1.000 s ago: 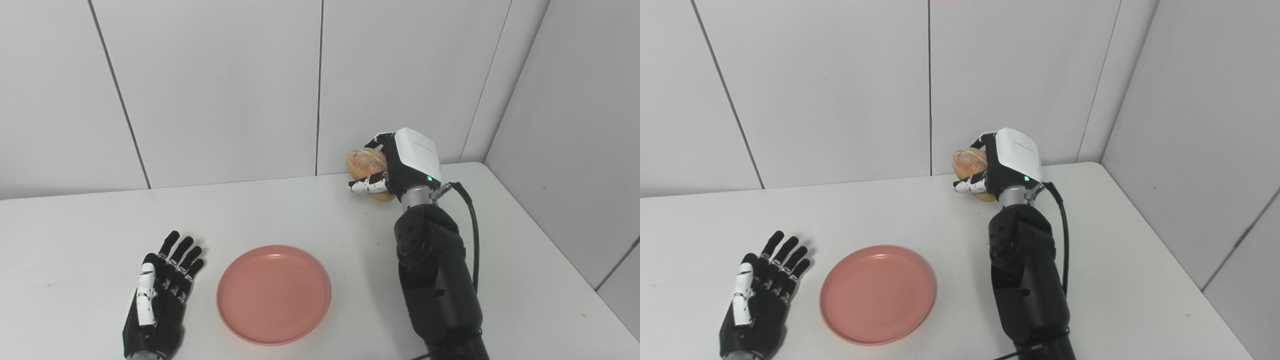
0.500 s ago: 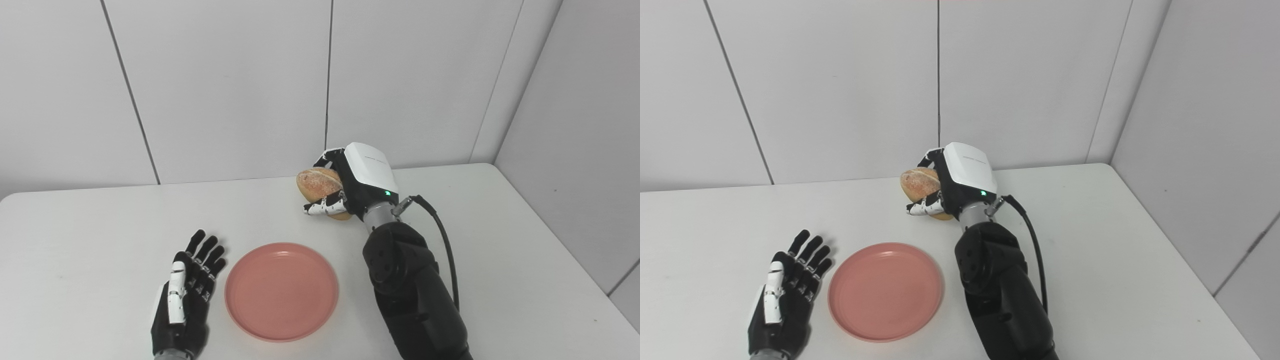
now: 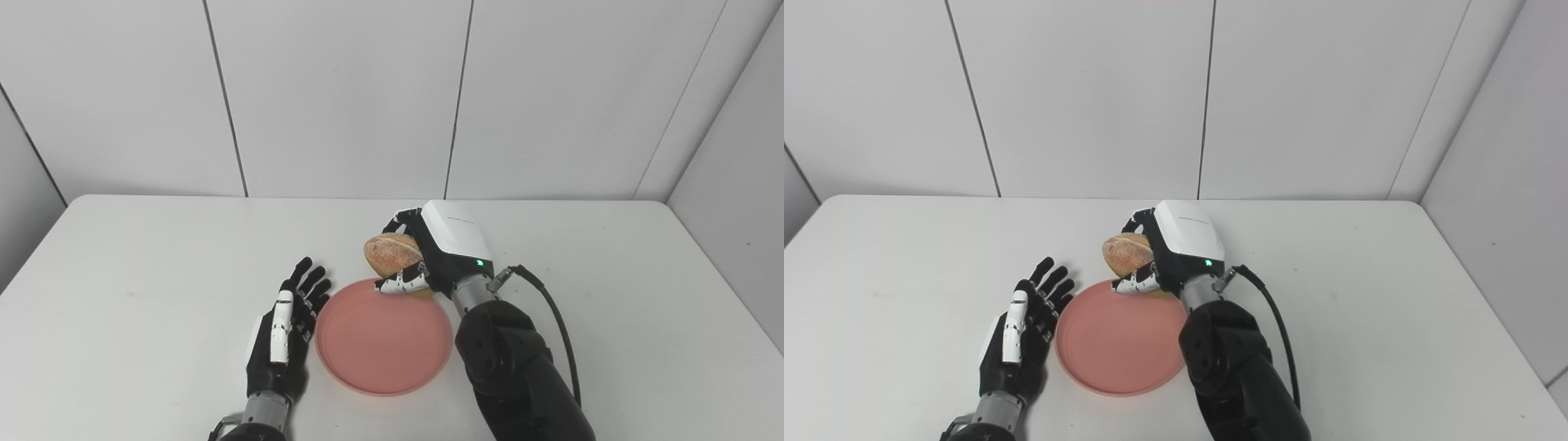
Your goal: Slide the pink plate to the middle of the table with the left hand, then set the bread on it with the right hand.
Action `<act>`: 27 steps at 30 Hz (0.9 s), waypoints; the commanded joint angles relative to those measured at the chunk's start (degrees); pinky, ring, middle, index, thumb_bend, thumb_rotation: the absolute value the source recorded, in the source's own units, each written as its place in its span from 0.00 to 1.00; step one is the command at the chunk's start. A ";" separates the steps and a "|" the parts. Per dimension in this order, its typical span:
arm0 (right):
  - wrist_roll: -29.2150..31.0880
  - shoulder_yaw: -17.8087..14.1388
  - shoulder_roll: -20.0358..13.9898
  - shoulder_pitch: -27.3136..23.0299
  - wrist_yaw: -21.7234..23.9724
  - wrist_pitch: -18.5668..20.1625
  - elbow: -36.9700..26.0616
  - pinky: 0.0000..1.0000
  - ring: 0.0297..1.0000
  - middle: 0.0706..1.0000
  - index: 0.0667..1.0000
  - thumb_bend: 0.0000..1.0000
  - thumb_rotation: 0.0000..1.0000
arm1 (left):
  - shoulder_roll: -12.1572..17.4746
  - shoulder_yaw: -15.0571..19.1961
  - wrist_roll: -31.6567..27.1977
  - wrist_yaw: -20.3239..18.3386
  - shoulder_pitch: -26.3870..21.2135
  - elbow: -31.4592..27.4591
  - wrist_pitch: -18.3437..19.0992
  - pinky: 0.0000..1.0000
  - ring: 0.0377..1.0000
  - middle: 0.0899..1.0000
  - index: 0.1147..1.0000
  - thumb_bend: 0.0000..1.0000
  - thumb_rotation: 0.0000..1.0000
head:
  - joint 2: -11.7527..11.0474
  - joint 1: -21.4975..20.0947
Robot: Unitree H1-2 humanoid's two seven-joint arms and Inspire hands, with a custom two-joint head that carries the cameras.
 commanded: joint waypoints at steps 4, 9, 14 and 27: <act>-0.18 1.39 -0.05 0.70 -0.36 -0.91 -2.14 0.17 0.22 0.35 0.48 0.52 0.00 | -0.78 -1.16 0.82 0.34 0.31 -0.64 0.91 0.93 0.89 0.89 0.88 0.43 1.00 | 0.55 1.45; 0.19 2.04 -0.44 2.24 0.86 -0.85 -2.65 0.16 0.22 0.35 0.48 0.52 0.00 | -1.14 -1.58 1.12 0.54 0.09 -0.60 0.82 0.92 0.89 0.90 0.89 0.43 1.00 | 1.10 2.89; 1.20 2.45 -1.12 3.78 0.01 -2.26 -2.02 0.16 0.22 0.35 0.48 0.52 0.00 | -1.65 -1.97 1.79 1.14 0.07 -0.97 0.99 0.92 0.89 0.90 0.89 0.42 1.00 | 1.35 4.02; 1.88 4.63 -1.86 5.54 -0.30 -2.24 0.75 0.16 0.22 0.35 0.48 0.52 0.00 | -2.67 -2.54 2.89 2.75 -0.04 -1.44 1.25 0.90 0.88 0.89 0.88 0.42 1.00 | 2.18 5.20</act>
